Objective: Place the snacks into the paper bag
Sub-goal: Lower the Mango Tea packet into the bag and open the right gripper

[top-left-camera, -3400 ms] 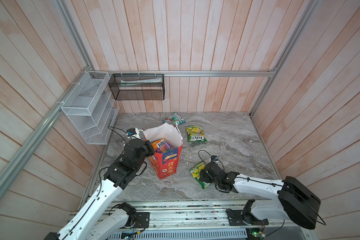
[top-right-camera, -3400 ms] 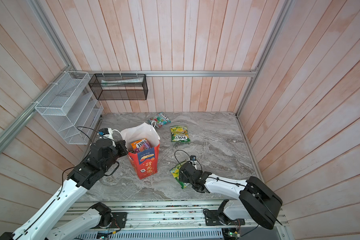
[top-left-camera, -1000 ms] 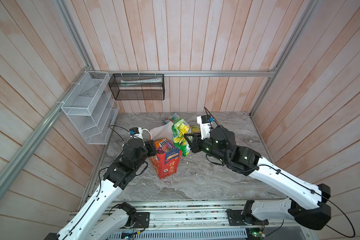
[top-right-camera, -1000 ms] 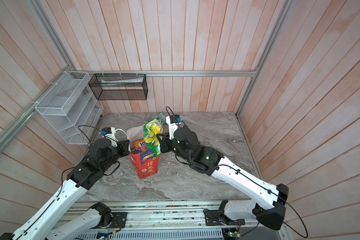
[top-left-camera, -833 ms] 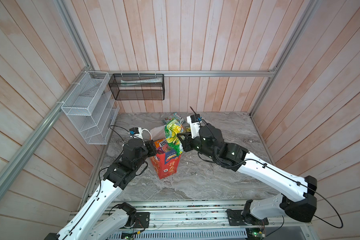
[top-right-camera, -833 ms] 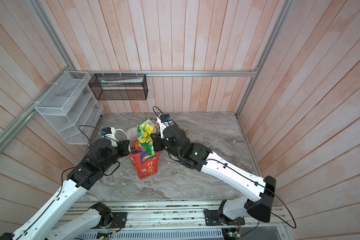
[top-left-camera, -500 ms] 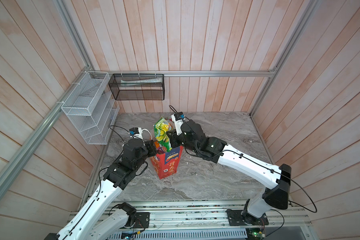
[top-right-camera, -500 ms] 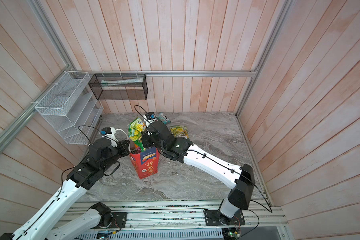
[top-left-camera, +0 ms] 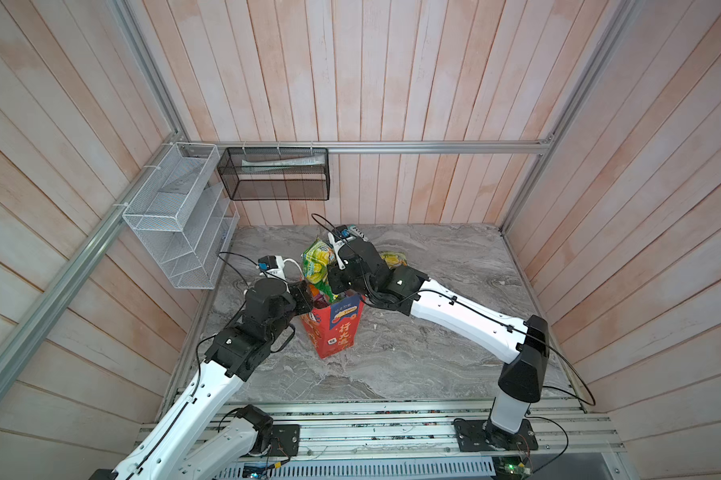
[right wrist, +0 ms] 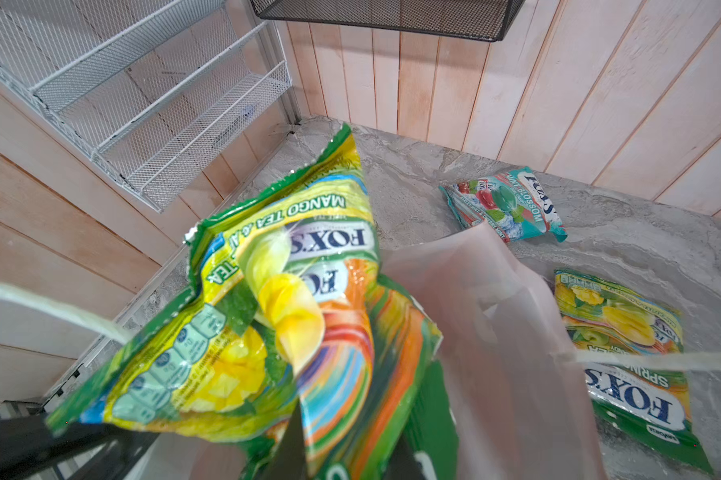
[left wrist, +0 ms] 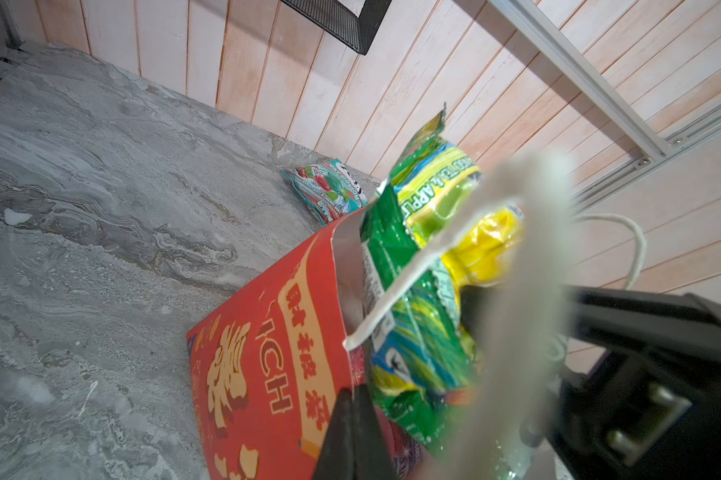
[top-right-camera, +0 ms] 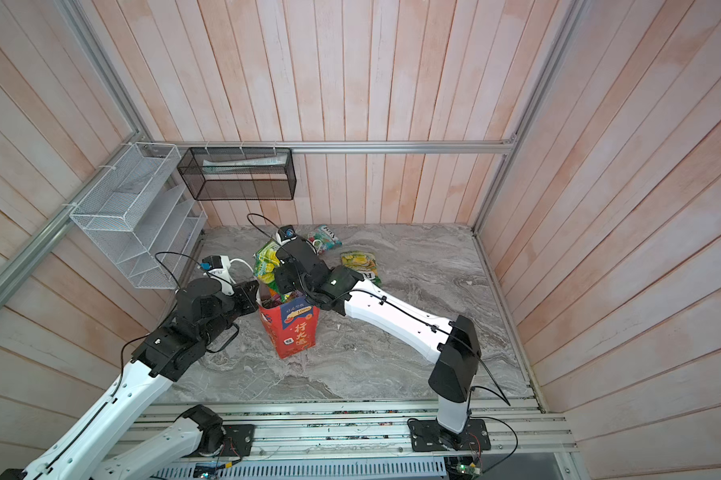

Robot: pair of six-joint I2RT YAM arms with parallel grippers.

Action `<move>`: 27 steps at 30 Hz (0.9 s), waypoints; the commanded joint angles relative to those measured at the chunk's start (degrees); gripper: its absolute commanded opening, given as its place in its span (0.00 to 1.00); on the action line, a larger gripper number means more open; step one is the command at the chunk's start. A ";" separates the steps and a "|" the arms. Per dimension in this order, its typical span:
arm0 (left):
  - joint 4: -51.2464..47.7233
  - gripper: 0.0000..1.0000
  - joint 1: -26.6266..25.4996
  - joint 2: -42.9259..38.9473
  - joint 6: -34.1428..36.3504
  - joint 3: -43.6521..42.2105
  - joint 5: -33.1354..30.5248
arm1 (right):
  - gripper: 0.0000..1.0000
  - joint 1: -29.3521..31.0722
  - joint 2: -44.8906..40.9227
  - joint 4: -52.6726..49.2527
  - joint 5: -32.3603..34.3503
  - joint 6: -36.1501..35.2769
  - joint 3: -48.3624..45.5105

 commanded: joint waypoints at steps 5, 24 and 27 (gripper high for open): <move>1.57 0.00 0.04 -1.39 0.64 -0.32 -0.91 | 0.13 -0.62 2.67 -8.53 1.40 0.64 6.83; 1.58 0.00 0.01 -1.33 0.83 -0.32 -1.61 | 0.32 -0.36 1.86 -12.91 1.27 0.20 8.60; 1.60 0.00 0.02 -1.32 0.88 -0.32 -1.62 | 0.35 -0.35 1.44 -12.90 1.03 0.05 8.41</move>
